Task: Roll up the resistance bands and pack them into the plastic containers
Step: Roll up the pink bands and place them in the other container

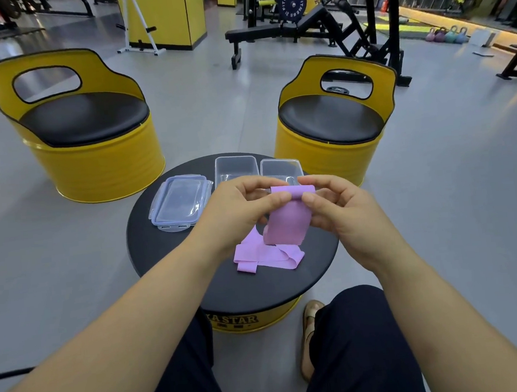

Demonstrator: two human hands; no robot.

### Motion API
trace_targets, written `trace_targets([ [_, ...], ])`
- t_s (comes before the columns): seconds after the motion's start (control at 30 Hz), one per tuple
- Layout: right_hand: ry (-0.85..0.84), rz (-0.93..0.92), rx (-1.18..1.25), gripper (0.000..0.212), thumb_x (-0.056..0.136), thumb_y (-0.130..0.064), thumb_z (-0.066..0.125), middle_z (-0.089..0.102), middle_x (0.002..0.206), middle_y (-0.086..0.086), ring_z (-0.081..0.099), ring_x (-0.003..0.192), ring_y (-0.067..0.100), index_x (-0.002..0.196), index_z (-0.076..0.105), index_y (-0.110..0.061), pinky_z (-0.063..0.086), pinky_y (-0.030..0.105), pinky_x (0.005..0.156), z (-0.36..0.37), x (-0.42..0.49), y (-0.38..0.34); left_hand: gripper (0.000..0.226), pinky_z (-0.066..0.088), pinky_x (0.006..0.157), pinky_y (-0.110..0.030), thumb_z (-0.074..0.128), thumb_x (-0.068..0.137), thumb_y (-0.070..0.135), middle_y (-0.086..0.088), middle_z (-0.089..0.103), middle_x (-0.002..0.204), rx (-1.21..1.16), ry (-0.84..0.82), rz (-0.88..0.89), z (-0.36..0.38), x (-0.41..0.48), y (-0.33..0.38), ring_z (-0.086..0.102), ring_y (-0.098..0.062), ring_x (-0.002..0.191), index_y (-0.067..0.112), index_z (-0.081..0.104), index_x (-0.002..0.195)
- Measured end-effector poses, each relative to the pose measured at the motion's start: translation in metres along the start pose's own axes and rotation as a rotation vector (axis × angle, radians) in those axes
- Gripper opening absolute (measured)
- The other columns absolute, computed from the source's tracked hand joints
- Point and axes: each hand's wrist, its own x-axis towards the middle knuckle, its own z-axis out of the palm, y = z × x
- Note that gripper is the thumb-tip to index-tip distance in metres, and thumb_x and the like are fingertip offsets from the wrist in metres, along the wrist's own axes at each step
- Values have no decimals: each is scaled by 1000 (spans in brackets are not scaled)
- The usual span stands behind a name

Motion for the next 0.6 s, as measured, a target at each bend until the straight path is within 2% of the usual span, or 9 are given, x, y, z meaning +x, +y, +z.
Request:
trace_targets([
  [0.1, 25, 33, -33, 23, 91, -24, 56, 73, 92, 1, 71, 86, 16, 109, 63, -14, 58, 30, 77, 0, 2, -1, 12, 51, 71, -33, 69, 83, 15, -7, 74, 86, 5, -2, 8, 0, 1, -1, 64, -20, 79, 25, 71, 89],
  [0.17, 33, 31, -65, 22, 90, -26, 57, 73, 87, -2, 71, 83, 15, 105, 65, -11, 59, 29, 75, 1, 3, -2, 14, 52, 69, -32, 69, 83, 13, -7, 74, 85, 1, -11, 5, 1, 1, -2, 65, -20, 78, 24, 70, 91],
  [0.27, 41, 16, -79, 14, 89, -21, 59, 73, 80, -6, 71, 80, 12, 99, 66, -14, 58, 25, 71, 1, 2, -2, 18, 54, 70, -32, 69, 82, 7, -9, 73, 86, -15, -12, 1, 1, 2, -4, 67, -23, 79, 22, 69, 91],
  [0.43, 29, -18, -76, 12, 87, -14, 61, 73, 78, -8, 70, 79, 10, 97, 67, -17, 58, 25, 71, 0, 2, 0, 20, 54, 79, -45, 70, 81, 4, -15, 71, 91, -19, -26, -15, 0, 2, -6, 65, -27, 80, 22, 69, 90],
  [0.5, 25, -27, -69, 13, 87, -11, 62, 73, 78, -6, 70, 80, 11, 97, 67, -17, 58, 26, 73, 0, 2, 1, 16, 54, 80, -47, 70, 82, 10, -19, 70, 93, -28, -34, -37, 0, 1, -6, 63, -29, 79, 23, 69, 92],
  [0.6, 14, -43, -79, 16, 86, -7, 63, 73, 82, -1, 70, 82, 13, 95, 68, -19, 58, 30, 77, 0, 2, 3, 8, 55, 78, -44, 69, 83, 17, -10, 72, 83, -26, -29, -72, 0, 0, -5, 65, -27, 77, 20, 69, 90],
])
